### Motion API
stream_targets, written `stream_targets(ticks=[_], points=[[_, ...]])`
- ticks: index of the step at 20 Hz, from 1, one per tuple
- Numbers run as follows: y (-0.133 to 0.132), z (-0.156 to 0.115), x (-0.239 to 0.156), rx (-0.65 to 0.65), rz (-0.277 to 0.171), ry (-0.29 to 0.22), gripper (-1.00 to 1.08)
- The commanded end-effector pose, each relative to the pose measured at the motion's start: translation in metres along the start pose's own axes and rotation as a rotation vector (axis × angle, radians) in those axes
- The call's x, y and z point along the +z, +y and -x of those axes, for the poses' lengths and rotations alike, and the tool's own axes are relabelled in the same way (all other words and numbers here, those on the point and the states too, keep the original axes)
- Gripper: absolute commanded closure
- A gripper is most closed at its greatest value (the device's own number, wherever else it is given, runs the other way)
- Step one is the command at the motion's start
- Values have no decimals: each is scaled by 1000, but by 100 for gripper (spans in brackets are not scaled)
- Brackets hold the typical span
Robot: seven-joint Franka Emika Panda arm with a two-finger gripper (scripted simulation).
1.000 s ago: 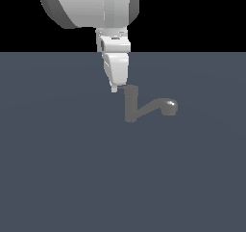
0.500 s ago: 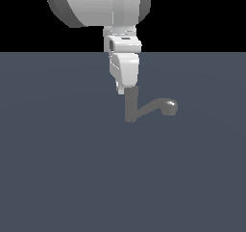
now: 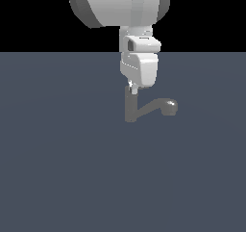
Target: Turn on the faucet by rotating a designated handle.
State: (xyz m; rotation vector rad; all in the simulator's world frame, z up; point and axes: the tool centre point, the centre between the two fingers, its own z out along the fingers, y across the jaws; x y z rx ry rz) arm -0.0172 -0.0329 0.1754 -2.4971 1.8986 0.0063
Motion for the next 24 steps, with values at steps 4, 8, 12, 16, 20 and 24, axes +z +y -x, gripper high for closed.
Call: stream_targets(ticks=[4, 8, 12, 16, 20, 24], points=[[-1, -15, 0, 3, -2, 1, 108], [-7, -32, 0, 11, -2, 2, 108], [-12, -49, 0, 19, -1, 3, 108], [-18, -66, 1, 27, 0, 4, 108], [-23, -82, 1, 35, 0, 5, 108], [-28, -98, 1, 42, 1, 6, 108]])
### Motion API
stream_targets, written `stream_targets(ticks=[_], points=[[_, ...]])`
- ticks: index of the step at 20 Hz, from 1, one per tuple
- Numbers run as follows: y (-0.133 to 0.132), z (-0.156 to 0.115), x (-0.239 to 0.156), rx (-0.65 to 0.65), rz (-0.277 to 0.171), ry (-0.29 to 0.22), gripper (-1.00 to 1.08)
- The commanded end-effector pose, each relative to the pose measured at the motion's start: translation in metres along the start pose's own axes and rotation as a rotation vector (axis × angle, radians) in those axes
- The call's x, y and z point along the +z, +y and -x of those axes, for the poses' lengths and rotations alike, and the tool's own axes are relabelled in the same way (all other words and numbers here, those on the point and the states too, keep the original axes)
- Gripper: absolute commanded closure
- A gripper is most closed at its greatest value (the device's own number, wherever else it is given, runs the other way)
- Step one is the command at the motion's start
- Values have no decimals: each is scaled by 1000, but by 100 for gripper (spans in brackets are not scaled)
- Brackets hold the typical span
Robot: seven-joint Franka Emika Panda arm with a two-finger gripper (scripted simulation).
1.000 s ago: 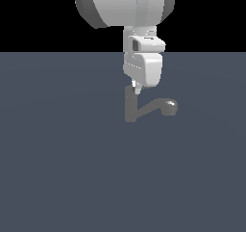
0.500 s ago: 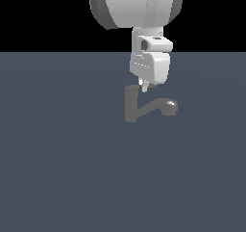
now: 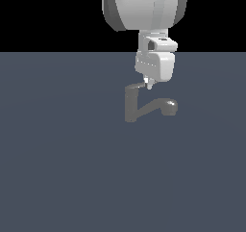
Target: Turn on the faucet by rotating a designated handle.
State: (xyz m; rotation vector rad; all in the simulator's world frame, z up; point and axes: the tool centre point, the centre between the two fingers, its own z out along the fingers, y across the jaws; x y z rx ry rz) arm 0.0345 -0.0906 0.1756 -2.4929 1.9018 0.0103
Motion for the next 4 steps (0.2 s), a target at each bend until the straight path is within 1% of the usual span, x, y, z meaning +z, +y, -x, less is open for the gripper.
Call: stream_targets(ticks=[1, 4], points=[[5, -32, 2, 41, 0, 9, 108], [2, -40, 2, 45, 1, 9, 108]])
